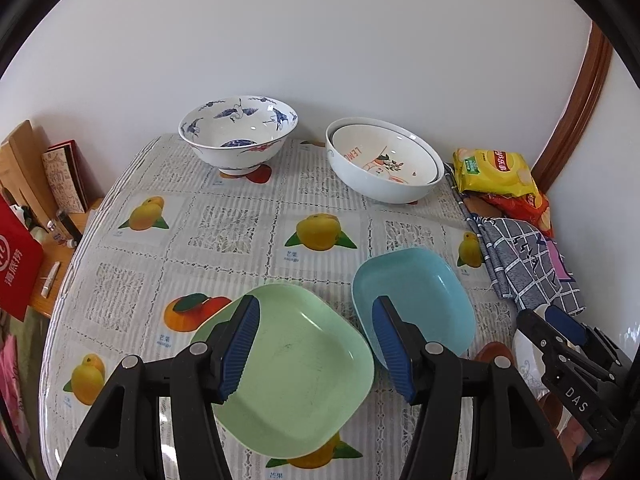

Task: Organize plates and bowls
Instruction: 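Move both grippers toward the rim of the teal plate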

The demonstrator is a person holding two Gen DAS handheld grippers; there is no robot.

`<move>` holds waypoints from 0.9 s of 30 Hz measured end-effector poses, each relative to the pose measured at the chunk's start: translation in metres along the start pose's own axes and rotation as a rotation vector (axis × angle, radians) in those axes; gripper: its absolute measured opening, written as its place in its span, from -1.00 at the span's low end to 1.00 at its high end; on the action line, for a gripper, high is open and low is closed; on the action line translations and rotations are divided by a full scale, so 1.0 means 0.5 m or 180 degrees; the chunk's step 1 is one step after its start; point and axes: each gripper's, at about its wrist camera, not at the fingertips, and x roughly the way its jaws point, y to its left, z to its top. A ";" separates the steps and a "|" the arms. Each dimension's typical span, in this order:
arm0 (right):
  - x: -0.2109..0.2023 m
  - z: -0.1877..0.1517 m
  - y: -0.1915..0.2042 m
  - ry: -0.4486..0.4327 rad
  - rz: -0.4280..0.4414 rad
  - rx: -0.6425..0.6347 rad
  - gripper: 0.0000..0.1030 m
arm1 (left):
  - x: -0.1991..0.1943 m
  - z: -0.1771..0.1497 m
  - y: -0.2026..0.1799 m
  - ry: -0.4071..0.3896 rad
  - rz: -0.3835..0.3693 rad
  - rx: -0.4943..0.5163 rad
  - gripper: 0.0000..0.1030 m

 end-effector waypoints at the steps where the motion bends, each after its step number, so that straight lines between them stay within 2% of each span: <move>1: 0.011 0.005 -0.001 0.0019 0.0002 0.0000 0.10 | 0.008 0.004 -0.002 0.0002 0.0003 0.0007 0.09; 15: 0.137 0.016 0.005 0.0244 -0.0096 -0.0137 0.10 | 0.144 0.022 -0.027 0.0273 0.0027 0.0055 0.10; 27: 0.209 0.010 0.007 0.0450 -0.0143 -0.0233 0.00 | 0.220 0.032 -0.047 0.0357 -0.0137 0.0106 0.10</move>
